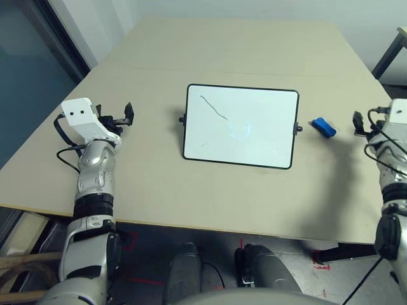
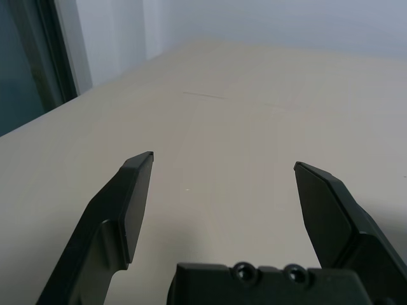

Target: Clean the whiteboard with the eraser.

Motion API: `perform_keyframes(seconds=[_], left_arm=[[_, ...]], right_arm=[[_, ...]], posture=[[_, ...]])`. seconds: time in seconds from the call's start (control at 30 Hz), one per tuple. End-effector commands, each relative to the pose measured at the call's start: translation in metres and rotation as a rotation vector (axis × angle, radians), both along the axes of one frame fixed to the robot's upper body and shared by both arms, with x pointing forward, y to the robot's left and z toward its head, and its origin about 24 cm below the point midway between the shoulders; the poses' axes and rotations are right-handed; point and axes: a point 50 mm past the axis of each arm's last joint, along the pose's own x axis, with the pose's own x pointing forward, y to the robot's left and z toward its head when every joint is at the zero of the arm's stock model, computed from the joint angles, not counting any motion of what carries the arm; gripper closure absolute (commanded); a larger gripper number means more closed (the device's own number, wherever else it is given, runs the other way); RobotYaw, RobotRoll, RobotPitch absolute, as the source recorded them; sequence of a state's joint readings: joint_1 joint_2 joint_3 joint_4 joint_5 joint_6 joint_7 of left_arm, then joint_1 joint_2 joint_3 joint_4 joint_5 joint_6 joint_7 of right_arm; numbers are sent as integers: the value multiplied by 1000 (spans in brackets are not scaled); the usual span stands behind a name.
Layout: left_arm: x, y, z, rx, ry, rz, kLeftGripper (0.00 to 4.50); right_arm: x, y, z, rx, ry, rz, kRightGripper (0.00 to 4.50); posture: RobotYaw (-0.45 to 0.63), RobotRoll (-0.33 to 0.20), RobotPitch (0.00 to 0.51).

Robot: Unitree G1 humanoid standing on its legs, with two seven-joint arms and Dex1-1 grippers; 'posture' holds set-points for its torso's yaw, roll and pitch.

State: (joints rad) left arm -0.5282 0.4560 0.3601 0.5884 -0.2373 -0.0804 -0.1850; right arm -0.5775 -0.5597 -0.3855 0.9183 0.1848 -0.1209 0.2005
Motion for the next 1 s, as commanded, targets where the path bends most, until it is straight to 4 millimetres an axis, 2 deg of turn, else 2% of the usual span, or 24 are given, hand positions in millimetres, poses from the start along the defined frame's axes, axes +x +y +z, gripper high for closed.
perform_keyframes(seconds=[0.03,0.1,0.23,0.37,0.5,0.63,0.73,1.0], left_arm=[[2,2,-7,-19,23,4,0],[6,1,-5,-22,24,-2,0],[14,-3,12,-7,-15,-52,0],[19,0,36,16,-40,-103,0],[25,-2,62,56,-9,-274,0],[25,-14,76,89,39,-459,0],[25,-32,88,102,58,-599,0],[18,-71,93,161,152,-849,0]], right_arm=[[-7,-1,-8,-5,6,-7,31],[-10,-3,-10,-8,5,-19,31],[-4,-4,7,-20,-44,0,31],[6,-1,29,-22,-53,89,31],[21,15,41,16,39,266,31],[29,29,41,8,151,394,31],[36,36,45,-3,216,461,31],[43,43,44,-55,340,514,31]], posture=[[-82,0,59],[-89,0,62],[-108,0,59],[-114,0,56],[-117,0,54],[-110,0,43],[-114,0,38],[-112,0,38]])
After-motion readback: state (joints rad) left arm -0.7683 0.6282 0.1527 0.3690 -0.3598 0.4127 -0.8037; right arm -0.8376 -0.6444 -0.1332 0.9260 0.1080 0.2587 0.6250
